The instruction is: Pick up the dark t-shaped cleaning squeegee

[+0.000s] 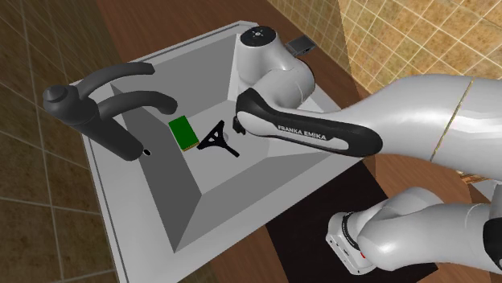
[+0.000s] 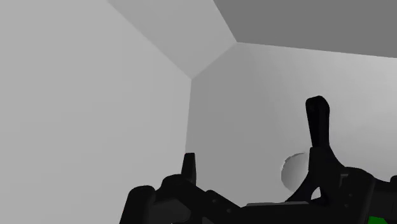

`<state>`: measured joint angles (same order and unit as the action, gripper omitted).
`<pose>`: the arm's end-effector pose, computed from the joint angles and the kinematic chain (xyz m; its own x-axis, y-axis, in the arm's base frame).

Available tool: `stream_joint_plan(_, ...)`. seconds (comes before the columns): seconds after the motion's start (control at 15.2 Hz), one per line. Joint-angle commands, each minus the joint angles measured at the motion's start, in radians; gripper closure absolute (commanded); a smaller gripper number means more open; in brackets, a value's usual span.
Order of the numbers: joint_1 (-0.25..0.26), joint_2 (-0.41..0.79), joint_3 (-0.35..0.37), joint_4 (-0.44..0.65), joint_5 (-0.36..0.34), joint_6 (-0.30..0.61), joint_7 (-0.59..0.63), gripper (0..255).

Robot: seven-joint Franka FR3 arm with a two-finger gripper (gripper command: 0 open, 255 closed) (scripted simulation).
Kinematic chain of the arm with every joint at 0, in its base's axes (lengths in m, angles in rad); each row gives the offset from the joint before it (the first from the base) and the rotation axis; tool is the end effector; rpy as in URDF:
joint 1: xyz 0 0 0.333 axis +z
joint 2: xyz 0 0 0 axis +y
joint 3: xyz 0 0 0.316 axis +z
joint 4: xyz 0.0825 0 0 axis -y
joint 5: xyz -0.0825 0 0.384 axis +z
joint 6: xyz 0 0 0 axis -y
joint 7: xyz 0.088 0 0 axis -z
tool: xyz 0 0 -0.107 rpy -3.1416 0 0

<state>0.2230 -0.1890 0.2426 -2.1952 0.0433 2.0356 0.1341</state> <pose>0.4408 0.2286 0.4645 0.9523 0.3040 0.0250 0.3040 -0.9527 0.0027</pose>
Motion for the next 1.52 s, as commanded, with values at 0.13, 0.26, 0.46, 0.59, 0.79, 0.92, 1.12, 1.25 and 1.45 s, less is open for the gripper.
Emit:
stream_joint_plan(0.13, 0.032, 0.117, 0.047, 0.072, -0.014, 0.036, 0.042, 0)
stream_joint_plan(0.26, 0.049, 0.178, 0.066, 0.112, -0.027, 0.052, 0.063, 0)
stream_joint_plan(0.46, 0.076, 0.271, 0.092, 0.179, -0.052, 0.07, 0.094, 0)
stream_joint_plan(0.59, 0.085, 0.302, 0.097, 0.191, -0.062, 0.086, 0.104, 0)
stream_joint_plan(0.79, 0.087, 0.319, 0.097, 0.17, -0.069, 0.123, 0.108, 0)
stream_joint_plan(0.92, 0.088, 0.332, 0.096, 0.157, -0.075, 0.148, 0.112, 0)
stream_joint_plan(1.12, 0.089, 0.342, 0.095, 0.147, -0.079, 0.168, 0.114, 0)
stream_joint_plan(1.25, 0.089, 0.342, 0.095, 0.146, -0.079, 0.169, 0.114, 255)
stream_joint_plan(1.45, 0.089, 0.341, 0.095, 0.144, -0.079, 0.169, 0.115, 255)
